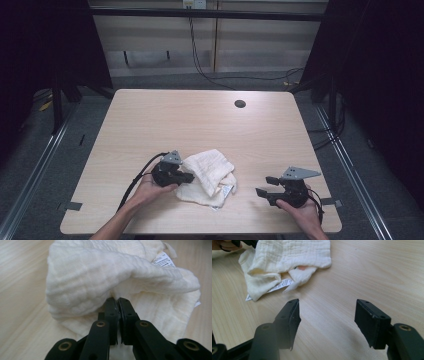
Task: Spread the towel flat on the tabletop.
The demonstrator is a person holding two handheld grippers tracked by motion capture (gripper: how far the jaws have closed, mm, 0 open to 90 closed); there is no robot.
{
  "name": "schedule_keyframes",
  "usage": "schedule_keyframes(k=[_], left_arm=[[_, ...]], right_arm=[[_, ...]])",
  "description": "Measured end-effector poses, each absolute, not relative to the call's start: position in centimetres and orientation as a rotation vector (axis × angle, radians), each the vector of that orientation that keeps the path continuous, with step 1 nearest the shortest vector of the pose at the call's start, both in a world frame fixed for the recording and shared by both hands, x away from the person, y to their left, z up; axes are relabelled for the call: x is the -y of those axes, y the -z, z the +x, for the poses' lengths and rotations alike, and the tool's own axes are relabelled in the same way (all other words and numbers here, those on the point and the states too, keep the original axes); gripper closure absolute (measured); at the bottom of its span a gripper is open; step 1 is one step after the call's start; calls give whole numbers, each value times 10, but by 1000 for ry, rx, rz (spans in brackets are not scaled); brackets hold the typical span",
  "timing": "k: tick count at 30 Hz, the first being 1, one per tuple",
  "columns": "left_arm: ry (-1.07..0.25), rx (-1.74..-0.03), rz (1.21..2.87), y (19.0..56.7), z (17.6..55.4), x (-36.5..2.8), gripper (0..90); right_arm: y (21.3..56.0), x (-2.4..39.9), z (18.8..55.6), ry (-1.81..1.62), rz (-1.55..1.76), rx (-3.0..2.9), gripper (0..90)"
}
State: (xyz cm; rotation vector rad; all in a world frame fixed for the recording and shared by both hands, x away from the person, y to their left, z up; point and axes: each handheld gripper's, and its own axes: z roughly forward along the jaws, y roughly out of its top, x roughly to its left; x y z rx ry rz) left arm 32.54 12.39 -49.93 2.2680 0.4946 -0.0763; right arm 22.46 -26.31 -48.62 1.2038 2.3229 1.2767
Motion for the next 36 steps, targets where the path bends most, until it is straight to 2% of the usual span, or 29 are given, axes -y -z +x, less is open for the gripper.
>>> schedule_keyframes(k=[6, 9, 11, 17, 19, 21, 22, 23, 28, 30, 36], left_arm=[[75, -461, 2308, 495, 321, -126, 834], [53, -494, 2308, 494, 325, -135, 780], [54, -509, 2296, 492, 327, -138, 726], [42, -530, 2252, 482, 330, -139, 646], [50, -533, 2243, 479, 328, -138, 622], [55, -558, 2253, 475, 325, -138, 540], [65, -585, 2252, 473, 321, -140, 529], [34, -592, 2257, 472, 317, -142, 541], [55, -558, 2224, 475, 302, -152, 592], [102, -508, 2245, 480, 298, -152, 622], [85, -496, 2312, 494, 301, -144, 653]], right_arm=[[487, 263, 224, -1286, 1209, -2331, 364], [488, 261, 229, -1266, 1200, -2350, 365], [486, 260, 230, -1298, 1206, -2376, 448], [482, 253, 230, -1310, 1153, -2430, 489], [478, 248, 233, -1317, 1121, -2441, 562], [476, 242, 240, -1314, 1094, -2436, 630], [476, 239, 244, -1312, 1079, -2436, 647], [477, 236, 248, -1296, 1072, -2430, 664], [478, 218, 270, -1305, 1007, -2487, 674], [479, 210, 279, -1303, 985, -2531, 665], [494, 190, 298, -1295, 912, -2631, 668]])
